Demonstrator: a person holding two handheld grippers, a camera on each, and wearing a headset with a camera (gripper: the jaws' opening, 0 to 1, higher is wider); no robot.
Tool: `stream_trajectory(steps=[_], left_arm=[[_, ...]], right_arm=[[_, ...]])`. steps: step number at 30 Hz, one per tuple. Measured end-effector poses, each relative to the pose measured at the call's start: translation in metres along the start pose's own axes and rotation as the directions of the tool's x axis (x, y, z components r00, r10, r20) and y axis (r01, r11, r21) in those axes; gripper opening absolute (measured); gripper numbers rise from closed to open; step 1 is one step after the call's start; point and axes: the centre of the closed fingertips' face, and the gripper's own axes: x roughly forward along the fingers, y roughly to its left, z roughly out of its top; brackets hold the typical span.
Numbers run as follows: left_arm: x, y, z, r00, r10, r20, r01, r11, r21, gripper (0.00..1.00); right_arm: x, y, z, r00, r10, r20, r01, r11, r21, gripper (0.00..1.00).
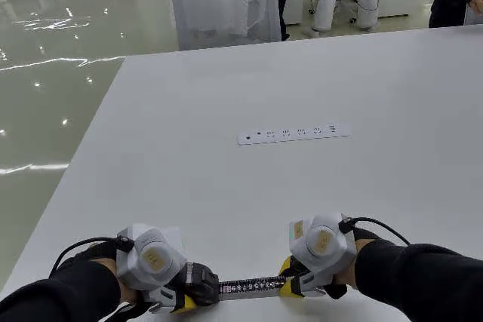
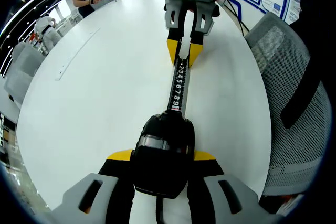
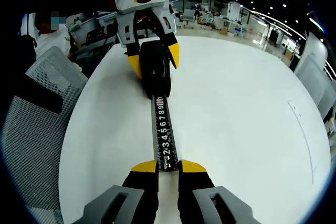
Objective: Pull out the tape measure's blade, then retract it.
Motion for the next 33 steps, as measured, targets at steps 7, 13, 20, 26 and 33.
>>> stream_trajectory(steps=[7,13,20,26,33], left_arm=[[0.000,0.000,0.000,1.0000,0.002,-0.003,-0.002,1.000,0.004,0.33],[-0.001,0.001,0.000,1.0000,0.001,-0.002,-0.001,1.000,0.004,0.33],[-0.001,0.001,0.000,1.0000,0.001,-0.002,-0.001,1.000,0.002,0.33],[-0.001,0.001,0.000,1.0000,0.002,-0.004,-0.002,1.000,0.002,0.33],[-0.001,0.001,0.000,1.0000,0.003,-0.006,-0.003,1.000,0.003,0.33]], right_arm=[[-0.003,-0.002,-0.004,1.0000,-0.004,-0.002,0.004,1.000,0.004,0.10],[-0.006,-0.002,-0.008,1.0000,-0.003,-0.004,0.003,1.000,0.000,0.10],[-0.009,-0.003,-0.012,1.0000,-0.006,-0.007,0.006,1.000,0.000,0.10],[-0.011,-0.003,-0.015,0.9999,-0.008,-0.007,0.008,1.000,0.001,0.09],[-0.014,-0.003,-0.019,0.9999,-0.007,-0.012,0.007,1.000,0.001,0.09]])
